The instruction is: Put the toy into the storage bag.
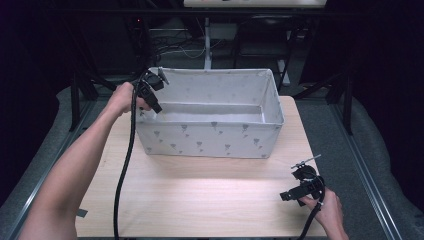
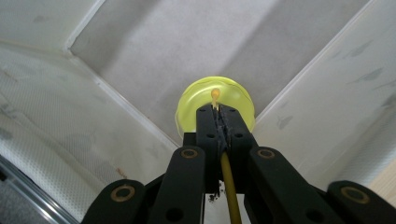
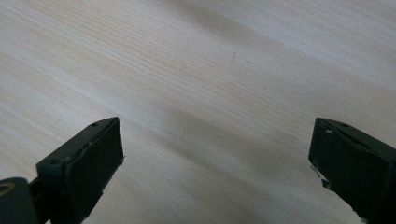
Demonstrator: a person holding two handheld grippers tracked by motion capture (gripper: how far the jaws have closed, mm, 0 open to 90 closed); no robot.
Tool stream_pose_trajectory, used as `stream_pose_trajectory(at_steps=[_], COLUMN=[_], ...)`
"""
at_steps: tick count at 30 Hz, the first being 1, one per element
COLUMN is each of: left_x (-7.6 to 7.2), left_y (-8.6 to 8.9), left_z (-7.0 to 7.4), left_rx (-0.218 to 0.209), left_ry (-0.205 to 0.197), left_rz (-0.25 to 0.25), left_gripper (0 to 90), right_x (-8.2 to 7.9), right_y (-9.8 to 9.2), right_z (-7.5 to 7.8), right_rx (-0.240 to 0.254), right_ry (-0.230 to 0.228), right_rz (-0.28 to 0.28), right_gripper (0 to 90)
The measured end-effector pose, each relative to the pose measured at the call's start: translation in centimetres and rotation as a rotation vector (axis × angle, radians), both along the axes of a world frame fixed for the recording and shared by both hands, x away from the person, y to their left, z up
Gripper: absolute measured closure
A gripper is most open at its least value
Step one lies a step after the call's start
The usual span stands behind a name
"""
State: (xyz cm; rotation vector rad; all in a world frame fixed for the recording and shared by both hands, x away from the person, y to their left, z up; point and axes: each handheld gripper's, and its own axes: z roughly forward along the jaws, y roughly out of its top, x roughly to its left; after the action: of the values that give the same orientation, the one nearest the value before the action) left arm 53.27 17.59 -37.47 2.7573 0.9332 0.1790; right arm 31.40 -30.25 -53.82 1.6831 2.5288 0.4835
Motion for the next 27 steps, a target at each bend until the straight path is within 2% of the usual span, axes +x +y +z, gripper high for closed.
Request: stream_pose_trajectory(at_steps=[3,7,9,12,16,18,19,22,27], left_x=[0.0,0.1,0.2,0.2,0.0,-0.1,-0.2,-0.4,-1.0], left_y=[0.2,0.5,0.6,0.7,0.8,1.0,1.1,1.2,1.7], left_z=[-0.3,-0.8,-1.0,-1.1,-0.7,-0.3,-0.1,0.4,1.7], left_rx=[0.01,0.014,-0.005,-0.011,-0.033,-0.043,-0.063,-0.062,-0.082], left_ry=[0.007,0.015,0.015,0.023,0.023,0.007,0.001,-0.024,-0.05], left_rz=[0.006,0.019,0.027,0.034,0.04,0.047,0.053,0.069,0.088], left_gripper=[87.9,87.7,87.5,86.5,74.5,66.2,61.9,45.9,28.4], right_x=[0.0,0.0,0.0,0.0,0.0,0.0,0.0,0.0,0.0], right_y=[0.0,0.0,0.0,0.0,0.0,0.0,0.0,0.1,0.1], right_z=[0.0,0.0,0.0,0.0,0.0,0.0,0.1,0.1,0.1], right_rx=[0.002,0.001,0.001,-0.002,-0.001,0.0,-0.006,-0.001,0.0], right_ry=[0.01,0.0,0.006,0.006,0.006,0.005,0.004,0.012,0.015], right_rz=[0.001,0.0,0.004,0.006,0.005,0.005,0.007,-0.001,0.0], right_gripper=[2.8,2.8,2.8,2.8,2.8,2.8,2.7,2.8,2.7])
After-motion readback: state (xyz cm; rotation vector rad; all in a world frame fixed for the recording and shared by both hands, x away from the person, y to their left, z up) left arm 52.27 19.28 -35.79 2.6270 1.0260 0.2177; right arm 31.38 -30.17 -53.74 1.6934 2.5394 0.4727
